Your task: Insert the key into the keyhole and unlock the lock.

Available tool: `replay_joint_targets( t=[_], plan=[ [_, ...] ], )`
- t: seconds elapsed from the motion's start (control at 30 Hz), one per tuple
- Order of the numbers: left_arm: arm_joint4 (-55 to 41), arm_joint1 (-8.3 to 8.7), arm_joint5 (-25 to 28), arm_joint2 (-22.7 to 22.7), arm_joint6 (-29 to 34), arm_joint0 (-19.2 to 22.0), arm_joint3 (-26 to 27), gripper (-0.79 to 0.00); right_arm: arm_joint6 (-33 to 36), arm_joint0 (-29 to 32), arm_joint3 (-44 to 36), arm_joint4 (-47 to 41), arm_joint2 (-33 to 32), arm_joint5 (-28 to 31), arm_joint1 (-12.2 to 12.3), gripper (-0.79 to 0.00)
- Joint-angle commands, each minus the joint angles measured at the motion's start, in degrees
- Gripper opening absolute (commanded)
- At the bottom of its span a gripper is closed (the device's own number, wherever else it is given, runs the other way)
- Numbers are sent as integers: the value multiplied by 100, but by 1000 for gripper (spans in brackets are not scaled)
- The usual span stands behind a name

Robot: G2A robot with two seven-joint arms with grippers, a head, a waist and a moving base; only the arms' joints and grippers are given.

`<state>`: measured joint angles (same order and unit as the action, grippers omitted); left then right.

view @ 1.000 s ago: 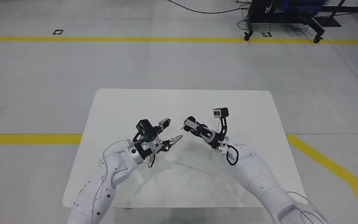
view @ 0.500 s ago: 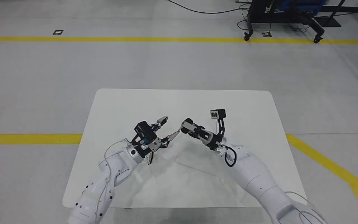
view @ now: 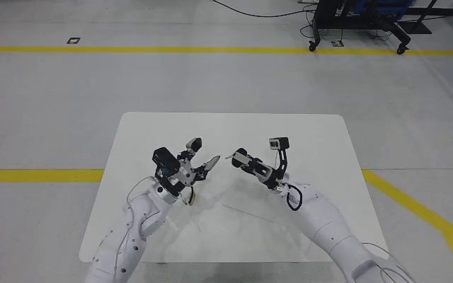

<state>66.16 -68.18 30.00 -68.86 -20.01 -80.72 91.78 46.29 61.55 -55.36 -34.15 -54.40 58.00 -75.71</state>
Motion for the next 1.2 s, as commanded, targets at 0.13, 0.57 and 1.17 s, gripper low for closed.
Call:
replay_joint_targets(
  t=[0.13, 0.57, 1.17],
  plan=[
    [-4736, -35, 311, -15, 2055, 14, 17, -43, 0, 108, -170, 152, -96, 0, 30, -785],
    [-6951, 144, 209, -309, 5217, 122, 240, -135, 0, 71, -164, 397, 55, 0, 66, -785],
    [-5866, 202, 336, -113, 5467, 124, 264, -431, 0, 188, -574, 480, 276, 0, 363, -785]
  ],
)
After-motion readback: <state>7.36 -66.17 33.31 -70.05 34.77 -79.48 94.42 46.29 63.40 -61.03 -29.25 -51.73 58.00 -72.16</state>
